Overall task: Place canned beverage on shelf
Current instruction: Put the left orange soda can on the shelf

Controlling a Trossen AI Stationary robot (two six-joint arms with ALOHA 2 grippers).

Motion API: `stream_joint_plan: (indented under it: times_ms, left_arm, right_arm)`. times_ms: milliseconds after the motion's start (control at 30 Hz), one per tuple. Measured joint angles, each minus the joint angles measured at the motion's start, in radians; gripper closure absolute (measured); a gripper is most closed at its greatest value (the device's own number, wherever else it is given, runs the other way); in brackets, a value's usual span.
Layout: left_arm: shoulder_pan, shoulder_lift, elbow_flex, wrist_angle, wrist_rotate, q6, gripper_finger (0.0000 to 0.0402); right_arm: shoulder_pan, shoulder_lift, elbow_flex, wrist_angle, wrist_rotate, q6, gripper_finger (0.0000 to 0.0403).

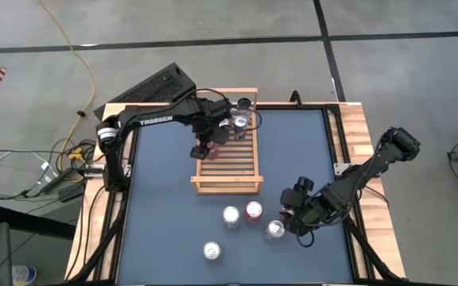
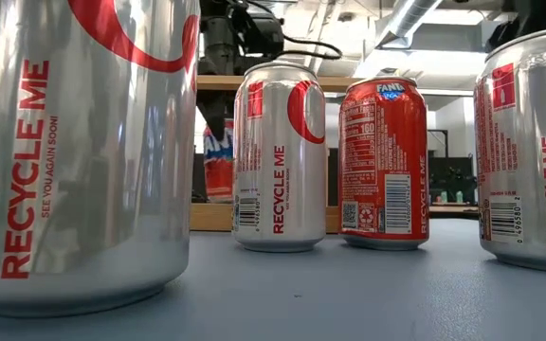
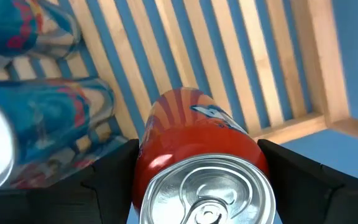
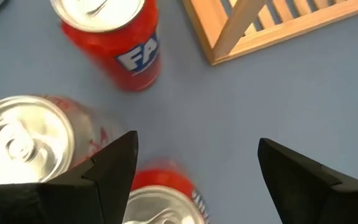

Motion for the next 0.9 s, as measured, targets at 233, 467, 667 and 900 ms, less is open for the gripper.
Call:
stream_joint_plan:
  times_ms: [233, 467, 667, 900]
  left_arm:
    - [0.0, -0.015, -0.091, 0.093, -0.036, 0.038, 0.0121]
    - [0.003, -0.015, -0.108, 0.1, -0.05, 0.031, 0.0121]
    - [0.004, -0.015, -0.108, 0.09, -0.046, 0.038, 0.0109]
    - [0.003, -0.015, -0.108, 0.076, -0.072, 0.02, 0.0108]
  right_arm:
    - [-0.029, 0.0, 0.0, 0.0, -0.002, -0.001, 0.0085]
    - [-0.028, 0.0, 0.0, 0.0, -0.003, -0.004, 0.0085]
    - [-0.029, 0.0, 0.0, 0.0, -0.003, -0.018, 0.0085]
    - [-0.035, 0.0, 0.0, 0.001, -0.003, -0.024, 0.0085]
